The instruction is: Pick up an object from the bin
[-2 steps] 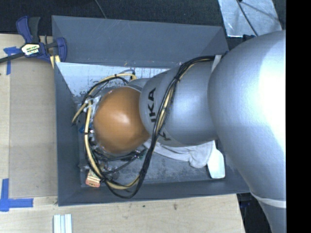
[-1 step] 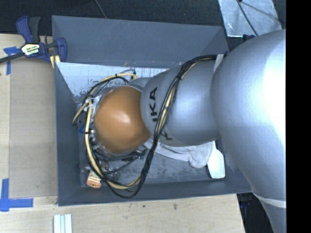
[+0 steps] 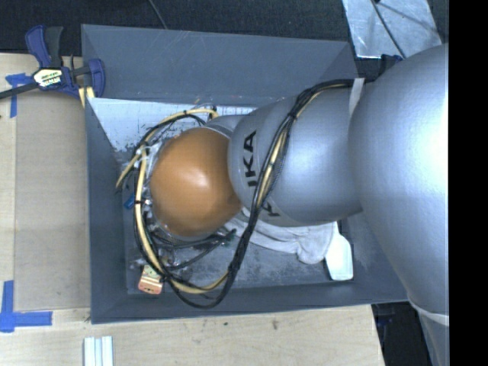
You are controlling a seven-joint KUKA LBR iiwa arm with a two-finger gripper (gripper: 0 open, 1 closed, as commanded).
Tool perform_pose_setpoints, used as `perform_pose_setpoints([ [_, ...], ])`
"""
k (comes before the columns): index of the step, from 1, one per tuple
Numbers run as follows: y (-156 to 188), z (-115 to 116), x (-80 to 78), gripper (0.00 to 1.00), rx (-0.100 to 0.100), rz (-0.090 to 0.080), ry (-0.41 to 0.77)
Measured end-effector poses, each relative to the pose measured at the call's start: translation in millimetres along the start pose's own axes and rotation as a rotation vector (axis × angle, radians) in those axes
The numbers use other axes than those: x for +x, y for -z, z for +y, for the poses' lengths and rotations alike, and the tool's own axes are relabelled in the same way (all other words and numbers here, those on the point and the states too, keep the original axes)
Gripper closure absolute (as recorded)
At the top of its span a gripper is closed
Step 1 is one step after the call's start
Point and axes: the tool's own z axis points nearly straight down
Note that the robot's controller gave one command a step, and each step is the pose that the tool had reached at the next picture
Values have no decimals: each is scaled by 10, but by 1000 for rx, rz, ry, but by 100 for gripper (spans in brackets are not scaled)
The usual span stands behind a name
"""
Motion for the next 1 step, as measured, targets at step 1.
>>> perform_pose_setpoints([
  [1,250,-4,-8,100,2,-2,0],
])
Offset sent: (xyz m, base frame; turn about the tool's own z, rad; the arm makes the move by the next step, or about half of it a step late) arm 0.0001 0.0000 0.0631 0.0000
